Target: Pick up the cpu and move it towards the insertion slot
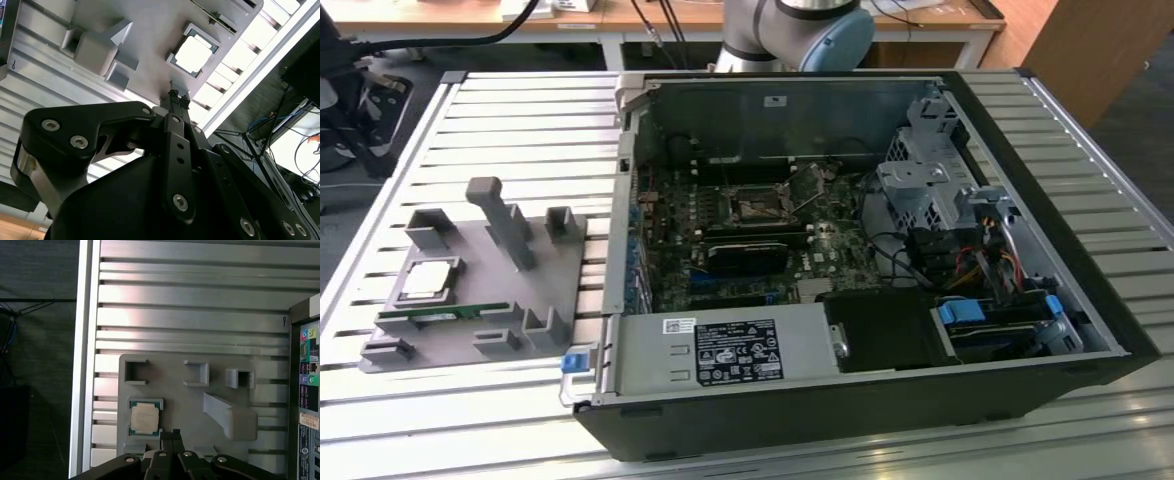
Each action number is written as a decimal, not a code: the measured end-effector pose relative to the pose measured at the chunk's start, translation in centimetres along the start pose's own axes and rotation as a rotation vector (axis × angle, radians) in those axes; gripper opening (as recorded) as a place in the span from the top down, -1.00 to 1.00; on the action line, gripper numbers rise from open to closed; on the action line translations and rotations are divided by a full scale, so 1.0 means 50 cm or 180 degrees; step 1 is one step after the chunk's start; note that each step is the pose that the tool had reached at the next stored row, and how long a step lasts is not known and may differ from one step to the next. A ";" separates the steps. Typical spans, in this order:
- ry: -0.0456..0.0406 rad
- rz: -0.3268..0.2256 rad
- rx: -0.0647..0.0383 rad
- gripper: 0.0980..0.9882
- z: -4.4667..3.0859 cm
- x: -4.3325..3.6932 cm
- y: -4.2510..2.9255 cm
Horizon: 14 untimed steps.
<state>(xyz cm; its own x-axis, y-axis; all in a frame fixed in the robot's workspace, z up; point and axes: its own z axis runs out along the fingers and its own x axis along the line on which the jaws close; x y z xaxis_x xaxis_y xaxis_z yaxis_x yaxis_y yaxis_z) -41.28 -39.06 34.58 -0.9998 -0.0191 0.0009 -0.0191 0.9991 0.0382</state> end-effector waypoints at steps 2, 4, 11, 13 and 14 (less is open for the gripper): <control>0.0000 0.0000 0.0000 0.98 0.001 0.006 -0.001; -0.0001 0.0000 -0.0001 0.98 0.002 0.007 -0.002; 0.0000 0.0000 0.0000 0.98 0.005 0.011 -0.012; 0.0000 0.0000 0.0000 0.98 0.006 0.012 -0.015; 0.0000 0.0000 0.0000 0.98 0.006 0.012 -0.018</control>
<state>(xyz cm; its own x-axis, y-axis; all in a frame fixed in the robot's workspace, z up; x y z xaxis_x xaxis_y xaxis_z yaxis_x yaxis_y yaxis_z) -41.87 -39.95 34.25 -0.9998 -0.0191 0.0009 -0.0190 0.9991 0.0381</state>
